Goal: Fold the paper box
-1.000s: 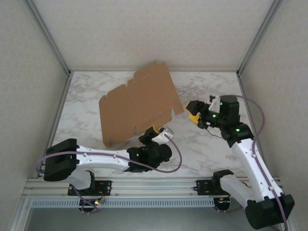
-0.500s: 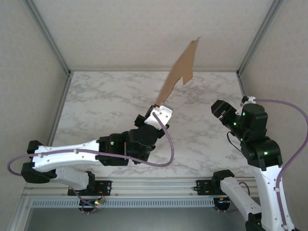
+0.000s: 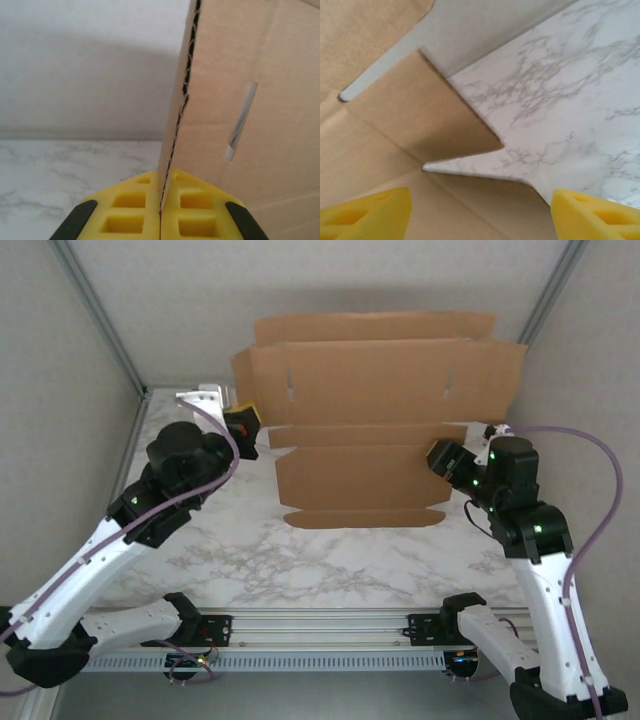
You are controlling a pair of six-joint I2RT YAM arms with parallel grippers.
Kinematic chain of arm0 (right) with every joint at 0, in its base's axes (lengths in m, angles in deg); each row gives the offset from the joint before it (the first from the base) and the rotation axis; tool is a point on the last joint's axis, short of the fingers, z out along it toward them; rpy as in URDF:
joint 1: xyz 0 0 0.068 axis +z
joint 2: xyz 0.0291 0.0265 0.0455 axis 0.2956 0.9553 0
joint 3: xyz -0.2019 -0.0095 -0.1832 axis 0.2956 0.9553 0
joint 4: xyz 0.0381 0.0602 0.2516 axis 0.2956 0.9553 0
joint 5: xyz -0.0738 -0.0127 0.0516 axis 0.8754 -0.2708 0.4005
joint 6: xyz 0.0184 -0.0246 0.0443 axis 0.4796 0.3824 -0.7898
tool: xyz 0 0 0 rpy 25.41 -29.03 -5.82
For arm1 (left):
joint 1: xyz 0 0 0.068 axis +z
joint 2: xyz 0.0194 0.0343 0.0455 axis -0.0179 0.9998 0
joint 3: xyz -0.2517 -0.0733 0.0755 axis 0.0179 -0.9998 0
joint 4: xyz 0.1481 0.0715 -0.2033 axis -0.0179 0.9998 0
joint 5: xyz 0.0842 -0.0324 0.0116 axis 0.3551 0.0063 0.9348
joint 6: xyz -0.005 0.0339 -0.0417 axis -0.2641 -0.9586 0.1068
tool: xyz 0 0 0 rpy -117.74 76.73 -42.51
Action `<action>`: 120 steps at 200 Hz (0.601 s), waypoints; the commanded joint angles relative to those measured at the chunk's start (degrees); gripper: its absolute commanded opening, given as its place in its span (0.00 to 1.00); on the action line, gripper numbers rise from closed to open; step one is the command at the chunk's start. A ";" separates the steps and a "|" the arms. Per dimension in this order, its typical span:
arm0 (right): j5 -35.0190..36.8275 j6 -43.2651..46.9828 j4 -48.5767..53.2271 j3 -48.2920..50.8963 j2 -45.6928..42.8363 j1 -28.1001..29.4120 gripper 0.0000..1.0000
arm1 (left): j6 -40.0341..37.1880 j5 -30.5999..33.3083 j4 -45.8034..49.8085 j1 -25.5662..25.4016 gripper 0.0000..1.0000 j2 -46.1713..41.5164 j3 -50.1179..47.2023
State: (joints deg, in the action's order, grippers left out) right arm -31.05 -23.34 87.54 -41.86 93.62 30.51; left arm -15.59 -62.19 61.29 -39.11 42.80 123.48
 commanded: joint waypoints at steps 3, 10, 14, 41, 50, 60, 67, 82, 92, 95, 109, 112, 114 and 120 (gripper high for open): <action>-5.42 0.20 -3.62 2.89 2.95 0.38 0.74 | 11.80 -29.06 -1.44 11.14 0.09 7.16 -6.64; -5.24 -0.35 -4.57 4.11 3.34 0.67 0.74 | 12.40 -32.57 -1.58 14.00 0.09 10.26 -7.89; -5.10 -0.60 -5.06 4.79 3.58 0.82 0.74 | 12.44 -34.07 -1.24 15.34 0.09 12.79 -8.30; -3.11 -2.11 -7.45 8.61 5.80 2.10 0.74 | 10.80 -38.51 -2.10 19.30 0.10 24.86 -9.84; -2.29 -2.35 -8.17 9.73 6.80 2.72 0.74 | 9.56 -39.27 -2.37 19.78 0.12 28.19 -9.27; -1.50 -2.65 -9.11 10.53 8.17 3.36 0.74 | 8.92 -39.85 -1.88 20.48 0.12 32.15 -7.93; -2.33 -2.33 -10.78 11.45 8.97 3.82 0.75 | 8.39 -39.84 -1.74 20.90 0.12 34.50 -6.96; -1.05 -2.51 -11.95 12.22 11.44 5.27 0.76 | 7.43 -41.07 -1.44 22.08 0.13 39.60 -5.01; -1.35 -1.52 -12.45 12.57 13.57 5.94 0.74 | 6.26 -41.42 -0.31 22.70 0.14 42.75 -3.12; -1.51 -1.20 -12.53 12.66 14.25 6.19 0.72 | 5.88 -41.50 -0.02 22.86 0.14 43.59 -2.67; -2.66 0.44 -12.79 12.89 18.02 7.81 0.59 | 4.06 -40.64 1.91 23.49 0.16 46.84 -0.60; -2.59 0.74 -12.56 12.77 19.01 8.23 0.56 | 3.76 -40.37 2.23 23.57 0.16 47.37 -0.25; -2.54 0.92 -12.38 12.73 19.62 8.50 0.54 | 3.57 -40.14 2.44 23.71 0.16 47.68 -0.03; -2.67 1.33 -12.12 12.67 21.64 9.10 0.47 | 2.89 -39.42 2.83 23.99 0.17 48.39 0.48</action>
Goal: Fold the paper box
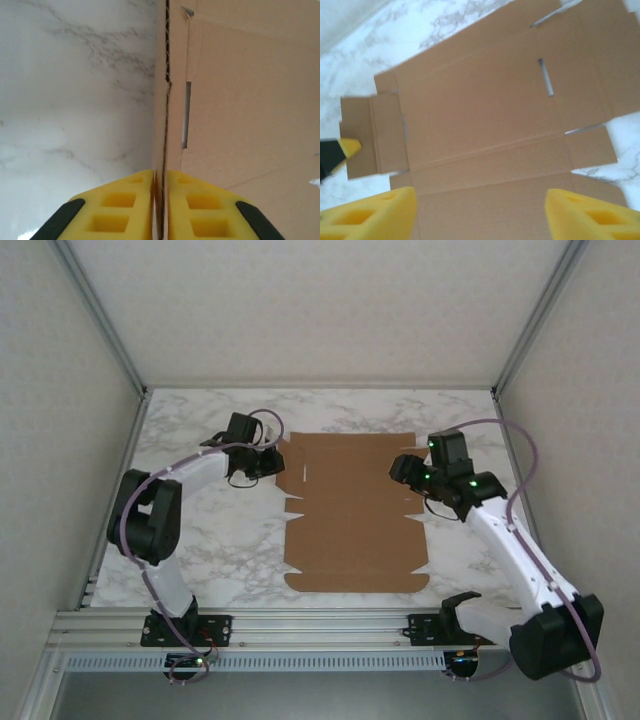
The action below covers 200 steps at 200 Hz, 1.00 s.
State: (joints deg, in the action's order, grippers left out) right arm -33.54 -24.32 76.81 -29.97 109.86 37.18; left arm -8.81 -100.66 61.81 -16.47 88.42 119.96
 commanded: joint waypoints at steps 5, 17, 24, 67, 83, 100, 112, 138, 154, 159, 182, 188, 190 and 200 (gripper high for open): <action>-0.26 2.58 -1.31 0.97 6.96 3.09 0.42 | -4.39 -0.21 2.69 1.65 0.17 3.33 4.36; 1.08 3.02 -1.72 2.07 10.00 4.68 0.32 | -4.79 1.93 3.52 2.56 0.17 4.32 5.29; 1.01 3.07 -2.91 3.24 11.11 5.29 0.25 | -4.64 2.44 3.46 3.22 0.17 4.56 5.28; -1.28 3.54 -7.39 7.27 17.18 7.65 0.00 | -5.16 9.50 3.09 5.19 0.16 2.11 3.65; -1.58 3.03 -6.31 6.15 21.48 8.61 0.02 | -4.59 12.78 2.36 5.53 0.17 -0.39 3.78; -1.26 2.10 -6.09 5.28 25.57 10.27 0.00 | -2.98 15.62 2.06 5.77 0.19 -2.94 4.60; -2.23 1.19 -6.69 4.67 28.79 11.50 0.01 | -0.75 16.36 1.00 5.69 0.21 -5.23 4.51; -5.55 -1.90 -9.57 3.10 34.79 13.58 0.02 | 3.80 15.17 -1.37 3.86 0.23 -10.08 3.22; -8.35 -4.29 -12.25 2.15 37.65 14.51 0.02 | 6.22 15.37 -2.59 1.59 0.24 -12.84 1.65; -9.17 -4.96 -12.87 1.67 38.55 14.88 0.02 | 6.88 14.83 -3.09 0.91 0.24 -13.63 0.96; -13.96 -7.41 -15.47 -1.77 42.64 16.79 0.03 | 11.43 11.67 -7.54 -1.43 0.24 -17.00 -4.48; -15.52 -8.63 -16.95 -2.14 43.04 17.22 0.03 | 12.98 10.61 -8.73 -1.67 0.24 -17.67 -6.10; -15.95 -9.04 -17.65 -2.16 43.00 17.26 0.03 | 13.49 10.35 -9.16 -1.69 0.24 -17.94 -6.63; -18.73 -11.69 -21.82 -1.83 41.80 17.43 0.03 | 16.13 9.52 -11.17 -1.75 0.23 -19.06 -9.58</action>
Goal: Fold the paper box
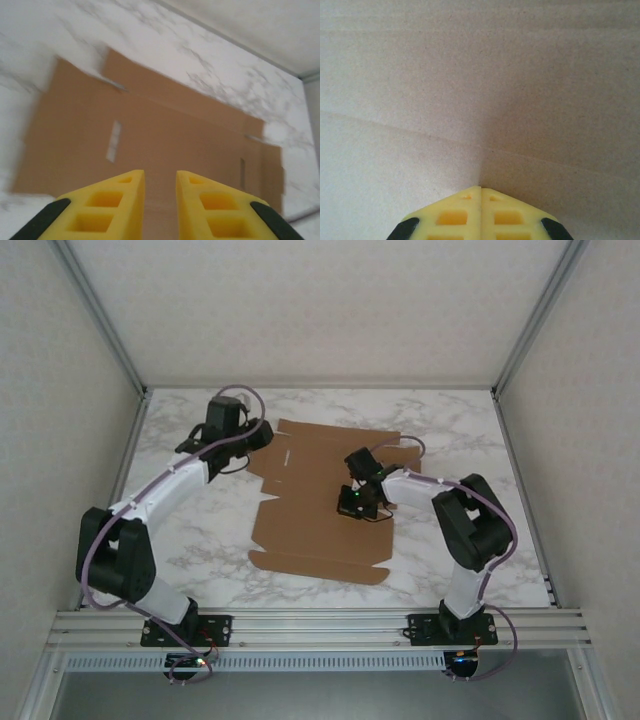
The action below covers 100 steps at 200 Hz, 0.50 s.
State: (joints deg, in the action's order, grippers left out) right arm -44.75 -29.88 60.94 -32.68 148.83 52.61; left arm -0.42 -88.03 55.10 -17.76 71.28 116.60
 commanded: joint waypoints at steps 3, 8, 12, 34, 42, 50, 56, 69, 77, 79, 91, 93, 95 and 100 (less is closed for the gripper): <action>-7.81 -6.93 -6.99 1.02 2.14 1.98 0.03 | 8.52 -3.29 -5.10 -0.48 0.23 -2.25 -7.11; -7.64 -8.17 -8.74 1.21 0.63 1.89 0.03 | 9.64 -3.65 -6.03 -0.45 0.23 -2.64 -8.52; -7.30 -8.98 -10.08 1.25 -0.71 1.78 0.04 | 10.45 -3.92 -6.79 -0.42 0.23 -2.87 -9.44; -3.81 -9.67 -10.58 -3.75 -6.45 -0.74 0.19 | 12.70 -6.07 -9.19 -0.94 0.21 -2.43 -12.40; -1.12 -8.15 -7.07 -7.23 -7.59 -2.06 0.24 | 13.34 -6.93 -10.01 -1.42 0.21 -2.04 -13.19; 2.28 -6.37 -4.05 -10.63 -8.33 -3.53 0.27 | 14.47 -7.48 -11.02 -1.88 0.20 -1.69 -14.32; 4.54 -4.73 -2.27 -13.06 -8.50 -4.93 0.28 | 15.72 -8.08 -12.39 -2.30 0.20 -1.53 -15.52; 6.09 -0.53 0.43 -18.17 -7.17 -8.70 0.33 | 17.04 -9.48 -14.37 -3.34 0.19 -0.76 -17.26; 5.64 2.84 2.49 -22.23 -4.86 -10.97 0.34 | 17.15 -9.68 -14.47 -4.10 0.19 0.03 -17.77; 5.36 3.90 3.07 -23.41 -4.16 -11.68 0.34 | 17.14 -9.76 -14.46 -4.23 0.19 0.29 -17.88; 4.12 9.86 8.27 -31.55 1.10 -14.93 0.37 | 16.89 -10.38 -14.64 -4.77 0.19 1.33 -18.57; 3.85 10.80 9.11 -32.64 1.92 -15.53 0.37 | 16.88 -10.39 -14.68 -4.79 0.19 1.54 -18.72; 3.41 11.65 9.67 -33.81 2.83 -16.08 0.38 | 16.92 -10.40 -14.80 -4.80 0.19 1.67 -18.91; 1.77 13.30 10.38 -36.21 4.93 -17.18 0.40 | 16.90 -10.37 -15.07 -5.04 0.19 1.91 -19.44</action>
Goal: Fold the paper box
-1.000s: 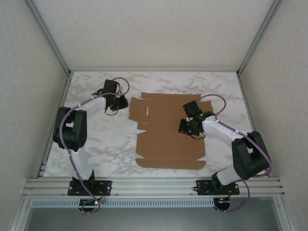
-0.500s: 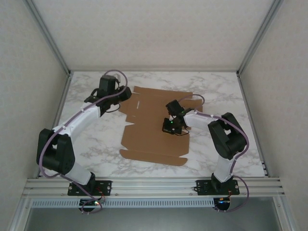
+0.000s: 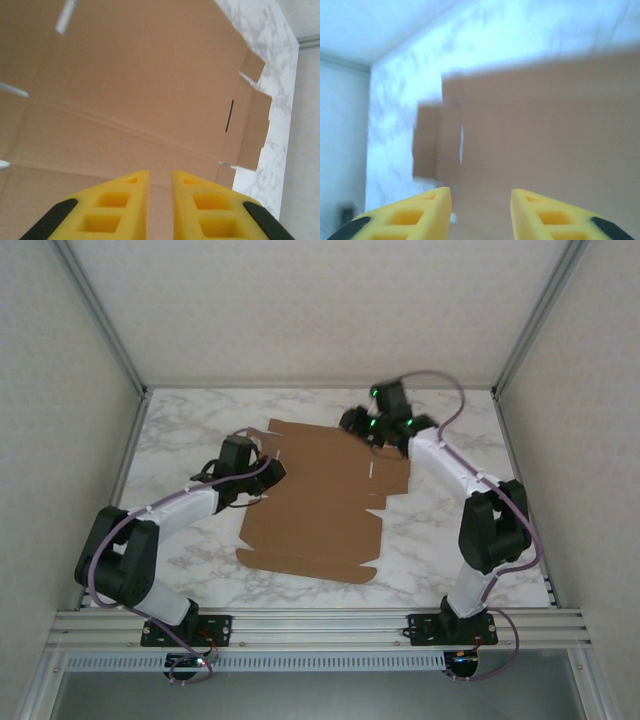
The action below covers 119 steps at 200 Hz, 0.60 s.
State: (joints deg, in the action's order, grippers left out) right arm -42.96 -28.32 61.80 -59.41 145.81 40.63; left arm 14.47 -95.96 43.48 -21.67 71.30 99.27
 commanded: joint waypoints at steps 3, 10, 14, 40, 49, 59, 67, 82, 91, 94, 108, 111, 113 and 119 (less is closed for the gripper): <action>-1.67 12.69 9.72 -10.85 9.19 -6.05 0.41 | 1.94 -2.29 -3.57 -1.22 0.19 2.06 -2.40; -4.56 14.43 11.73 -14.49 12.32 -7.76 0.43 | 1.86 -1.95 -3.74 -1.24 0.19 2.46 -3.15; -4.76 15.54 13.00 -16.52 13.80 -8.57 0.44 | 1.92 -1.94 -3.93 -1.24 0.19 2.72 -3.51; -8.20 20.51 16.72 -24.97 21.21 -12.38 0.56 | 1.84 -0.59 -5.15 -1.24 0.18 4.81 -5.15; -10.43 21.60 19.20 -28.71 24.53 -13.69 0.57 | 1.58 0.93 -5.28 -1.24 0.18 5.68 -5.36; -9.91 23.09 22.21 -31.79 27.66 -14.61 0.58 | 1.39 1.93 -5.31 -1.24 0.18 6.75 -5.43; -9.78 24.36 24.42 -34.10 29.96 -15.24 0.63 | 1.33 2.20 -5.41 -1.24 0.17 7.54 -5.36; -9.94 26.46 27.54 -36.95 33.43 -15.92 0.65 | 0.53 3.40 -4.30 -1.16 0.17 8.49 -5.11; -10.02 27.56 28.19 -37.64 34.81 -16.13 0.65 | -0.58 5.20 -2.84 -1.02 0.17 8.74 -4.77; -10.00 27.82 28.28 -37.79 35.17 -16.20 0.70 | -0.93 5.79 -2.46 -0.98 0.17 8.72 -4.68; -9.70 28.22 27.81 -37.95 36.55 -16.71 0.78 | -2.14 7.41 -1.06 -0.60 0.17 9.01 -4.36; -10.13 28.18 27.43 -37.86 36.83 -16.93 0.78 | -2.33 7.60 -0.78 -0.48 0.17 9.14 -4.31; -10.50 28.00 27.21 -37.81 36.89 -17.00 0.78 | -2.43 7.70 -0.64 -0.39 0.17 9.23 -4.19; -12.09 27.61 26.52 -37.88 37.52 -17.47 0.78 | -2.83 7.79 -0.31 -0.15 0.17 9.57 -4.09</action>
State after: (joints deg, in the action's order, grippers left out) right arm -51.44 -3.34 86.06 -94.60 182.18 24.02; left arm 14.25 -92.13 40.70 -22.61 79.61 94.48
